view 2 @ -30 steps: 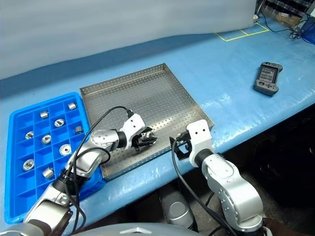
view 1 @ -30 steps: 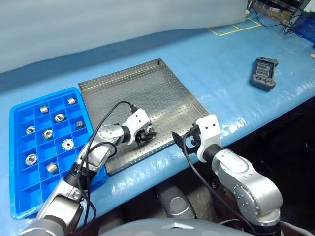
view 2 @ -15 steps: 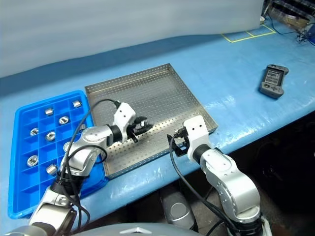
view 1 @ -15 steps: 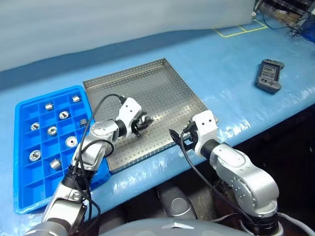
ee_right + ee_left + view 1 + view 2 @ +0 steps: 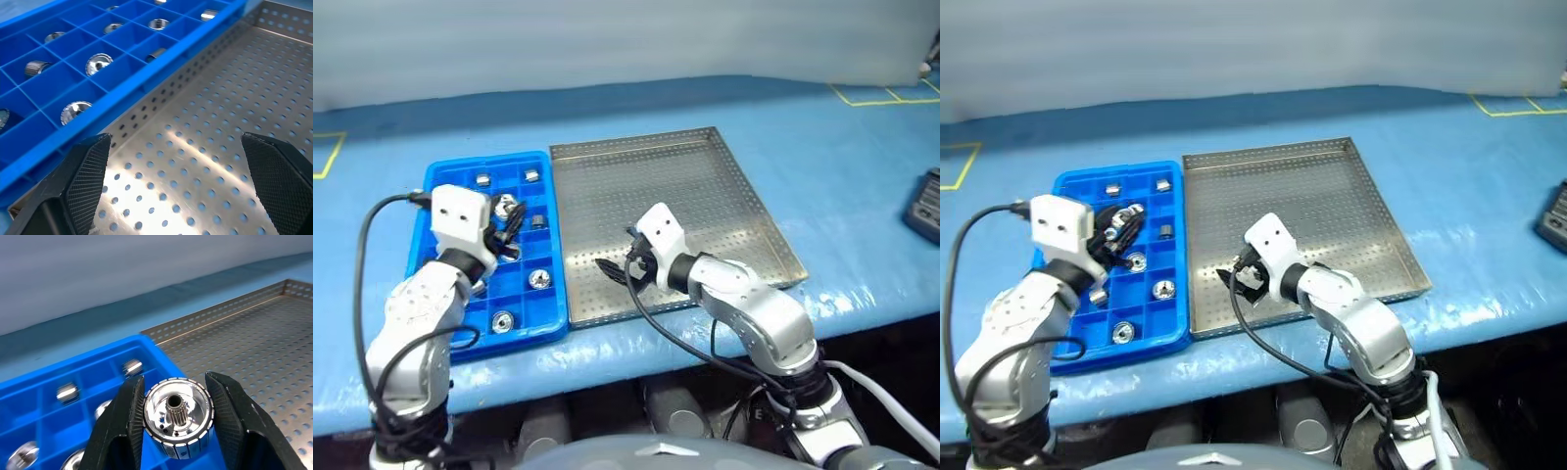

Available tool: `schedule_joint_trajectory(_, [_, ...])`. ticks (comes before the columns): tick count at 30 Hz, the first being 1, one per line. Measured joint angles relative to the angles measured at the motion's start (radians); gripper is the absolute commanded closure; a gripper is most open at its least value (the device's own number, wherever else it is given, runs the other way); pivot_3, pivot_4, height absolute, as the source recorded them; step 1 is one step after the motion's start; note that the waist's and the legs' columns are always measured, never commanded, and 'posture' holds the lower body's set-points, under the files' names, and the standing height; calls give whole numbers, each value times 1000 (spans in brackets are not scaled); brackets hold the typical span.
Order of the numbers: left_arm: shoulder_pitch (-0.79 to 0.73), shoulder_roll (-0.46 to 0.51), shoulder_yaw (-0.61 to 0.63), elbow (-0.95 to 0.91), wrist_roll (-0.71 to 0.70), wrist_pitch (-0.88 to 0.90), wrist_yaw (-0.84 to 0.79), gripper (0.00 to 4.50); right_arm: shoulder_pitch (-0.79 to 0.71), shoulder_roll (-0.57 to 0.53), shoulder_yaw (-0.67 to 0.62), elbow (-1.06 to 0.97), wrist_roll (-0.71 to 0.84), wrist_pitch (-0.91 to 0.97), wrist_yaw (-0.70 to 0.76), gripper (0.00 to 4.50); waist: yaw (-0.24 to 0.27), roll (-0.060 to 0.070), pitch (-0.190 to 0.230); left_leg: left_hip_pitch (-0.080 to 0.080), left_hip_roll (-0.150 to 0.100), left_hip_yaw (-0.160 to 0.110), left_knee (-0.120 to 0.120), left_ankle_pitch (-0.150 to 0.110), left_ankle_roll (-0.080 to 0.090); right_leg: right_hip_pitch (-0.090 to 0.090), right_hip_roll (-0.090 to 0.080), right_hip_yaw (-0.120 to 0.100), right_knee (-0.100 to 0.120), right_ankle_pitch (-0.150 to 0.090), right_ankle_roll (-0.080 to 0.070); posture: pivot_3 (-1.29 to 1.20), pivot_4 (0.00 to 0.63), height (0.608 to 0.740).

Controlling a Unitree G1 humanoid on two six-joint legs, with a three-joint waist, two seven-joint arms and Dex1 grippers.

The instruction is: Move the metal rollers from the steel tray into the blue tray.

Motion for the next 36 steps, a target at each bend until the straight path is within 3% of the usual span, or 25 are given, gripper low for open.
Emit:
schedule_joint_trajectory(7, [193, -40, 56, -115, 9, 26, 66, 2837, -69, 37, 78, 82, -2, -69, 83, 0, 98, 0, 0, 0, 0, -1, 2, 0, 0, 1, -1, -3, 0, -4, -7, 246, 150, 740])
schedule_joint_trajectory(12, [316, -85, 67, -138, 13, 28, 93, 2837, -82, 38, 112, 110, -4, -93, 131, 0, 124, -1, 0, 0, 0, -1, 2, 0, 0, 1, -1, -3, 0, -5, -9, 253, 150, 740])
schedule_joint_trajectory(26, [353, -121, 69, -45, -1, -9, 107, 2837, -52, 39, 124, 87, -6, -105, 147, 0, 134, 0, -1, 1, 1, 0, 1, 0, -1, 1, -1, -3, 1, -5, -10, 178, 150, 740])
schedule_joint_trajectory(34, [321, -100, 71, -19, -40, 1, 86, 171, -21, 31, 123, 56, -6, -100, 136, 0, 121, 2, -2, 2, 1, 0, 1, 0, -1, 1, -1, -3, 1, -5, -10, 129, 150, 740])
schedule_joint_trajectory(36, [313, -90, 64, -14, -39, 7, 86, 51, -18, 29, 123, 47, -6, -87, 126, 0, 118, 3, -2, 2, 1, 0, 1, 0, -1, 1, -1, -3, 1, -5, -10, 122, 150, 740])
